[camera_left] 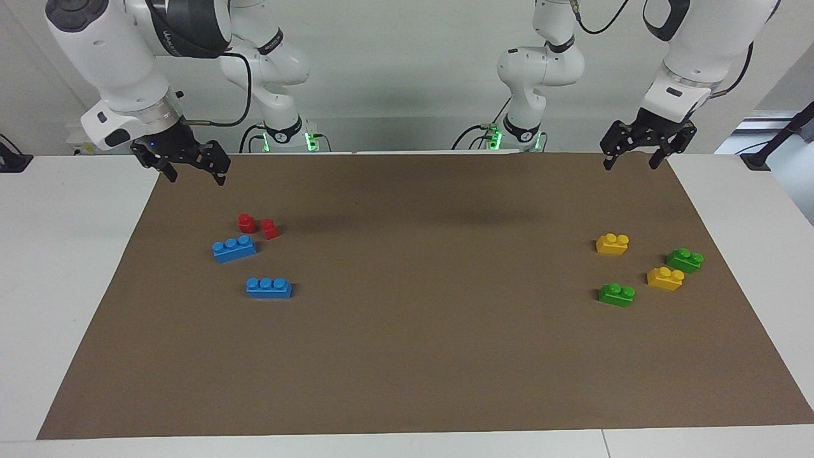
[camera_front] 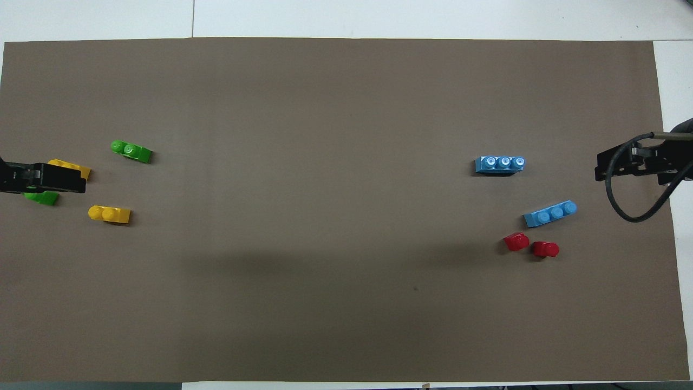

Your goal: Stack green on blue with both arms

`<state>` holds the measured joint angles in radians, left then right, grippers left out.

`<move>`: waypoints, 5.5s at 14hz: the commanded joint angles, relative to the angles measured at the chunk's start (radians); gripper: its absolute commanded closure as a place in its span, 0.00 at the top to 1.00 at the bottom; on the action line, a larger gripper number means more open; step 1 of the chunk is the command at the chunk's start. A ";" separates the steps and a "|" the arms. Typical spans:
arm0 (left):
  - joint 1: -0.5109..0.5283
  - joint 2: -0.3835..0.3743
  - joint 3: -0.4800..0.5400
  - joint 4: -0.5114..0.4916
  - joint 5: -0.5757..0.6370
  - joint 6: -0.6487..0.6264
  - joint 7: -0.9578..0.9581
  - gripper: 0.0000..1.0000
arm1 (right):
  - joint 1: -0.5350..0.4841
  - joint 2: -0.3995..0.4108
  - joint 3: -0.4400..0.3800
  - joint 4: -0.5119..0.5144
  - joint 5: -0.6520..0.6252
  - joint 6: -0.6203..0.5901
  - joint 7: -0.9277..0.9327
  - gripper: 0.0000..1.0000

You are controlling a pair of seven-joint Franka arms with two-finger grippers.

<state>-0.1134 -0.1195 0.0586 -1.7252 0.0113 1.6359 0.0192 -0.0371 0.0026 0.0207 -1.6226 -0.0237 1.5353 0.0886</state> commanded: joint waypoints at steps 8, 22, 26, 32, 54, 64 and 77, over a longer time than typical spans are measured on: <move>0.005 -0.023 -0.002 -0.024 -0.013 0.019 0.008 1.00 | -0.012 -0.001 0.007 0.000 -0.010 -0.012 -0.018 1.00; 0.014 -0.054 0.012 -0.005 -0.010 -0.088 -0.005 1.00 | -0.014 -0.001 0.007 0.000 -0.010 -0.012 -0.018 1.00; 0.014 -0.061 0.012 -0.011 -0.010 -0.087 -0.005 1.00 | -0.014 -0.001 0.007 0.000 -0.010 -0.012 -0.018 1.00; 0.043 -0.081 0.010 -0.097 -0.011 0.050 -0.095 1.00 | -0.012 -0.001 0.007 0.000 -0.010 -0.012 -0.018 1.00; 0.098 0.276 0.012 -0.163 -0.062 0.501 -1.042 1.00 | -0.136 0.263 -0.004 -0.039 0.384 0.371 0.970 1.00; 0.127 0.529 0.012 0.045 -0.062 0.568 -1.042 1.00 | -0.110 0.390 -0.002 -0.086 0.550 0.466 1.060 1.00; 0.130 0.572 0.010 -0.059 -0.067 0.699 -1.053 1.00 | -0.109 0.402 -0.002 -0.215 0.639 0.569 1.128 1.00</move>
<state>0.0125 0.4621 0.0734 -1.7301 -0.0337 2.2932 -1.0239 -0.1448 0.4224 0.0148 -1.7941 0.5891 2.0624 1.2059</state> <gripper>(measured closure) 0.000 0.000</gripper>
